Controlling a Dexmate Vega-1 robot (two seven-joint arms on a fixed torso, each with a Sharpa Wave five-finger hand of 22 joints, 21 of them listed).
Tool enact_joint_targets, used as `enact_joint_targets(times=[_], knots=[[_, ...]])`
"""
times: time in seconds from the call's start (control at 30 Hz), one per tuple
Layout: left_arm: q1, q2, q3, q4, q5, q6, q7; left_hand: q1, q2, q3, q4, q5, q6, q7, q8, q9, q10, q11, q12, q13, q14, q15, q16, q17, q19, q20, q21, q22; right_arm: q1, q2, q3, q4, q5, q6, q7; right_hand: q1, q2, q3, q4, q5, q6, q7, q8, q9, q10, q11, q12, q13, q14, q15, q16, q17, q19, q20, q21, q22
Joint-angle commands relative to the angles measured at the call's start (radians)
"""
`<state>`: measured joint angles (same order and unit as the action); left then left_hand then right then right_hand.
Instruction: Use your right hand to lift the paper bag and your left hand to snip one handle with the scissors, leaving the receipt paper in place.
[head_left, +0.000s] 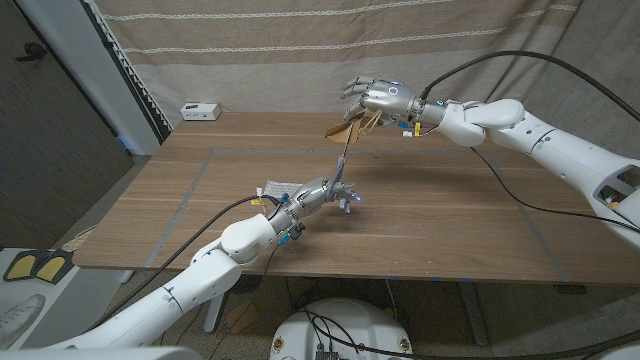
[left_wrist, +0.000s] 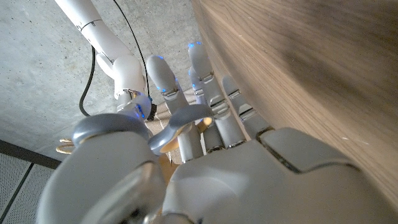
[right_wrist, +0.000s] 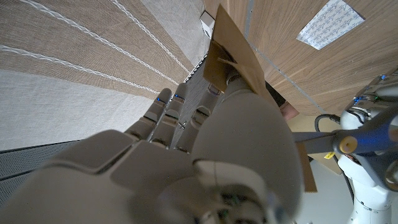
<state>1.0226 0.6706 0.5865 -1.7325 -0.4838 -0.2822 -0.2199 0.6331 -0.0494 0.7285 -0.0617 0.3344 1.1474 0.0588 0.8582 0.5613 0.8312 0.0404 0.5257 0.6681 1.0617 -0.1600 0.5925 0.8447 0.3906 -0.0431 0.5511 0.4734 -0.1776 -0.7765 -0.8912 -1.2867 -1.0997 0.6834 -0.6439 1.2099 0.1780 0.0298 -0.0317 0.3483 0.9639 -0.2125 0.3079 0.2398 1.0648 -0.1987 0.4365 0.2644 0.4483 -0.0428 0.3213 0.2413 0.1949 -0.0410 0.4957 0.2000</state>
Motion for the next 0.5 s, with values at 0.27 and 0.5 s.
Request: enact_joint_targets(times=[0.27,0.5], knots=[[-0.008,-0.044,0.003,0.043,-0.047,-0.053,-0.043,0.452,0.248,0.053,-0.091,0.027,-0.105,-0.213,0.166,0.093,-0.004,-0.257,-0.224,-0.043,-0.138,-0.075,-0.119,-0.035,-0.142,-0.001,0.174,0.084,0.000,0.001,-0.002,-0.017,0.003,-0.012,0.025,0.003,0.004,0.003,0.001,0.004,0.001,-0.002,0.005,0.003,0.012,-0.004,0.004,0.024,0.012,-0.190,-0.003,0.003,0.011,-0.104,0.007,0.001],[-0.003,-0.045,0.002,0.038,-0.048,-0.048,-0.033,0.545,0.229,0.079,-0.098,-0.063,0.061,-0.134,0.218,-0.005,0.091,-0.258,-0.222,-0.021,-0.269,-0.075,-0.330,-0.215,-0.228,-0.021,0.296,0.105,-0.007,-0.003,0.007,-0.033,0.009,-0.012,0.040,0.003,0.004,0.003,0.001,0.004,0.000,-0.002,0.004,0.004,0.011,-0.005,0.003,0.023,0.012,-0.190,-0.004,0.003,0.011,-0.103,0.008,0.001]])
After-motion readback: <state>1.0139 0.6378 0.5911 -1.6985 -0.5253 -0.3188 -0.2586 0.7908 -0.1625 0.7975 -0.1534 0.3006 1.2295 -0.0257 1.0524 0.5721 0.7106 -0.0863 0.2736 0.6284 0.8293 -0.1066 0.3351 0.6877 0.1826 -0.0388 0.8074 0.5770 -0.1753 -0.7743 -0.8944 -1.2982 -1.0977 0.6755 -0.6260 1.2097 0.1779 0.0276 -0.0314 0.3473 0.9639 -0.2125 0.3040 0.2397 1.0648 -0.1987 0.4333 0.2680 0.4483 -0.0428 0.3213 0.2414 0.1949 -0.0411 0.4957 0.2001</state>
